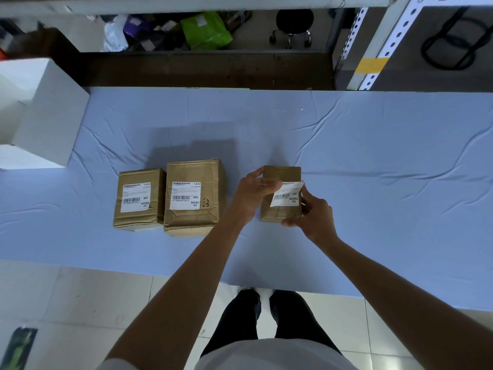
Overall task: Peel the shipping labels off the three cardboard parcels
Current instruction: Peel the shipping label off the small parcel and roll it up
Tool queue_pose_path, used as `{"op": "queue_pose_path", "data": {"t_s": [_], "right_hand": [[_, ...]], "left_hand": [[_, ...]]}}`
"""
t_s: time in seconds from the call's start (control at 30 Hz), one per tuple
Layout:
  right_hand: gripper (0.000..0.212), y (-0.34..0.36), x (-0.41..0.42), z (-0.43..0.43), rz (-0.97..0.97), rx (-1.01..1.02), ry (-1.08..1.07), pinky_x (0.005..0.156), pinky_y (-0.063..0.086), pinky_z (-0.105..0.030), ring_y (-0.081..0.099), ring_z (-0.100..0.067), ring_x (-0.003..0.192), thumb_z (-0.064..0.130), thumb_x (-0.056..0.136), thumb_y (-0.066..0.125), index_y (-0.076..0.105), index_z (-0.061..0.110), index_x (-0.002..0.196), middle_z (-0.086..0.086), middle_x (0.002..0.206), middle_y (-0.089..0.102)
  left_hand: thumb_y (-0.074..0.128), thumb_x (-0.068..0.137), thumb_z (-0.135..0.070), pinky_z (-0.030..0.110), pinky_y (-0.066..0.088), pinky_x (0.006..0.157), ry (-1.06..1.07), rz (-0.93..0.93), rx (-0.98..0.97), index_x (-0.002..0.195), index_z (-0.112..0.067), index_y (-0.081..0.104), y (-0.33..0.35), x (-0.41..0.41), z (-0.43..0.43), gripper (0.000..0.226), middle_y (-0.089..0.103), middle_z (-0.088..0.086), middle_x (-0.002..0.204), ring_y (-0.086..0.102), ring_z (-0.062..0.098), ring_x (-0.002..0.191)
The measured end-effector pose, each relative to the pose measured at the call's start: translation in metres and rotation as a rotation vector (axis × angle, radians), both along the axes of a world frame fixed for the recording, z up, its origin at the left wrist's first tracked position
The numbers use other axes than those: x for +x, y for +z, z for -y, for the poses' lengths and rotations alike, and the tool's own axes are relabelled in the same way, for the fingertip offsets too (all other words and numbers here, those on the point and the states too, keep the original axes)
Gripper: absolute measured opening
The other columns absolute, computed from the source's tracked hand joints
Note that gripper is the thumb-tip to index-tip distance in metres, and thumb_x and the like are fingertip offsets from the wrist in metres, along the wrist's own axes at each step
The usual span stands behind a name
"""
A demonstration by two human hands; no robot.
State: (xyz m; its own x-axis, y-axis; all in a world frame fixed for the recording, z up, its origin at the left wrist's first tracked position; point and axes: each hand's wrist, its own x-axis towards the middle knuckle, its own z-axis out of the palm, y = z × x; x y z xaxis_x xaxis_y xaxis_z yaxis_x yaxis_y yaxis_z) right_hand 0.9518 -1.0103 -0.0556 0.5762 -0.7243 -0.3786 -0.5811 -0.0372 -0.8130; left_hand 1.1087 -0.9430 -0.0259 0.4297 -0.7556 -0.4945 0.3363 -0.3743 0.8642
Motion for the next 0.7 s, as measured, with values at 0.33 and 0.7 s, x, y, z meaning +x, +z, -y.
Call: {"op": "queue_pose_path", "data": {"t_s": [0.33, 0.7], "right_hand": [[0.091, 0.0021, 0.0003, 0.0002, 0.008, 0.018, -0.003, 0.067, 0.049, -0.002, 0.069, -0.008, 0.087, 0.004, 0.057, 0.087, 0.049, 0.022, 0.138, 0.004, 0.106, 0.073], [0.089, 0.0024, -0.0006, -0.0007, 0.016, 0.001, -0.001, 0.064, 0.046, 0.0, 0.068, -0.009, 0.085, 0.004, 0.057, 0.087, 0.051, 0.021, 0.136, 0.008, 0.102, 0.071]], "left_hand": [[0.071, 0.081, -0.008, 0.028, 0.058, 0.075, -0.015, -0.007, -0.005, 0.11, -0.011, 0.067, 0.0029, 0.0004, -0.0001, 0.03, 0.073, 0.007, 0.096, 0.071, 0.012, 0.077], [0.071, 0.081, -0.007, 0.031, 0.056, 0.081, 0.016, -0.016, 0.011, 0.116, -0.006, 0.064, 0.0049, -0.0012, 0.0008, 0.035, 0.07, 0.013, 0.105, 0.068, 0.019, 0.084]]}}
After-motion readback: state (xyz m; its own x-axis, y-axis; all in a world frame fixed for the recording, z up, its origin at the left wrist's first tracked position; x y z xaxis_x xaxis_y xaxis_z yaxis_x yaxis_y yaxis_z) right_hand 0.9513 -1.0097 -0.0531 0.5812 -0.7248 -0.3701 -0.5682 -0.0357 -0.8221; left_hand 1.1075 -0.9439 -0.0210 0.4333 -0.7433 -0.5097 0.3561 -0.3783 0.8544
